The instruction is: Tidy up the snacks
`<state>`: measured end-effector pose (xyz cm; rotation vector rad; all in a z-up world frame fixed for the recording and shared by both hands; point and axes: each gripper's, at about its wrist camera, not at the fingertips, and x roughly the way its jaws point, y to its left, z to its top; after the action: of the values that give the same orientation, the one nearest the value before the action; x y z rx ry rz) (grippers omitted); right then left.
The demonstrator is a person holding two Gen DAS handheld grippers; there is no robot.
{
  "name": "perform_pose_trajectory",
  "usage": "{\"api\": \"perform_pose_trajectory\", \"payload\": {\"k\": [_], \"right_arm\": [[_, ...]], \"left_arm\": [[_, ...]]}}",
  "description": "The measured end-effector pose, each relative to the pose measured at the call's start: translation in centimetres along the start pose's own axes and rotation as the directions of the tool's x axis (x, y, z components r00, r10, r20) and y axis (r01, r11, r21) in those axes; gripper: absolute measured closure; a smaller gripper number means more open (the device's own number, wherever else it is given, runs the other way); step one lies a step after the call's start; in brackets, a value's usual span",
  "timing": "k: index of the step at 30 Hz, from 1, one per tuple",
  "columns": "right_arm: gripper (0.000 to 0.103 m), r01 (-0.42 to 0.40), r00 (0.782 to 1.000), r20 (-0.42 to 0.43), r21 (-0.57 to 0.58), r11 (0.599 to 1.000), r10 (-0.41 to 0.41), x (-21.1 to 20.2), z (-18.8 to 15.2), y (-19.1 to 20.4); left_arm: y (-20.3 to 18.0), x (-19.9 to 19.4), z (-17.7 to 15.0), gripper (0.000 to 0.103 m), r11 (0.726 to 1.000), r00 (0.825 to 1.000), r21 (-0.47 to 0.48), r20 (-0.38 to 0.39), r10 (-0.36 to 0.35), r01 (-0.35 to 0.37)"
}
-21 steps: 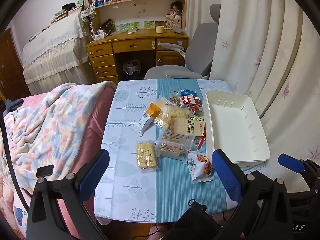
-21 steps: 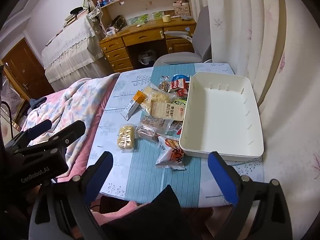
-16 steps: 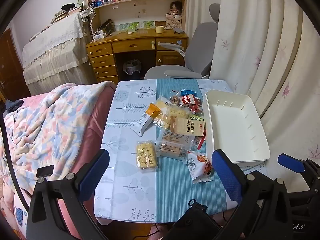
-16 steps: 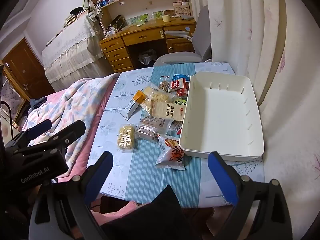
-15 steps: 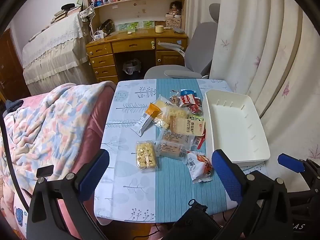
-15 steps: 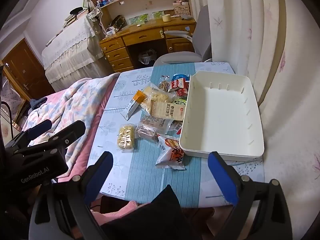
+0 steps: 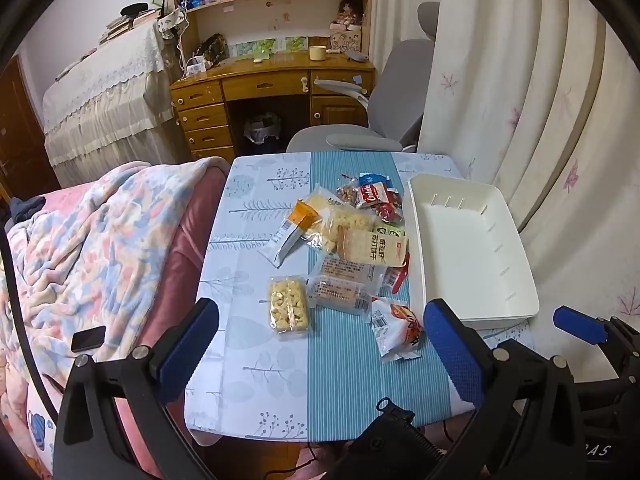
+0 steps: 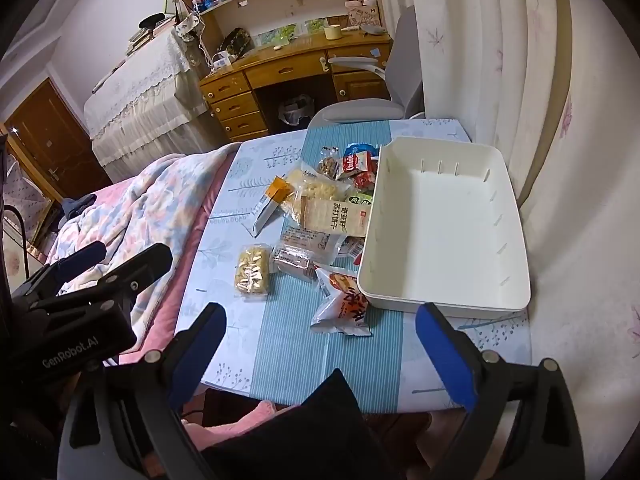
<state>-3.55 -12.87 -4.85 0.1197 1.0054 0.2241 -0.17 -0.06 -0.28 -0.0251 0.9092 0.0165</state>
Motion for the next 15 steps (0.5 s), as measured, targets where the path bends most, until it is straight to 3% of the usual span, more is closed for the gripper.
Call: {"api": "perform_pose_trajectory", "payload": {"k": [15], "right_arm": [[0.006, -0.012, 1.000, -0.004, 0.000, 1.000, 0.012, -0.13, -0.79, -0.35]], "left_arm": [[0.12, -0.19, -0.76, 0.001, 1.000, 1.000, -0.001, -0.002, 0.005, -0.005]]}}
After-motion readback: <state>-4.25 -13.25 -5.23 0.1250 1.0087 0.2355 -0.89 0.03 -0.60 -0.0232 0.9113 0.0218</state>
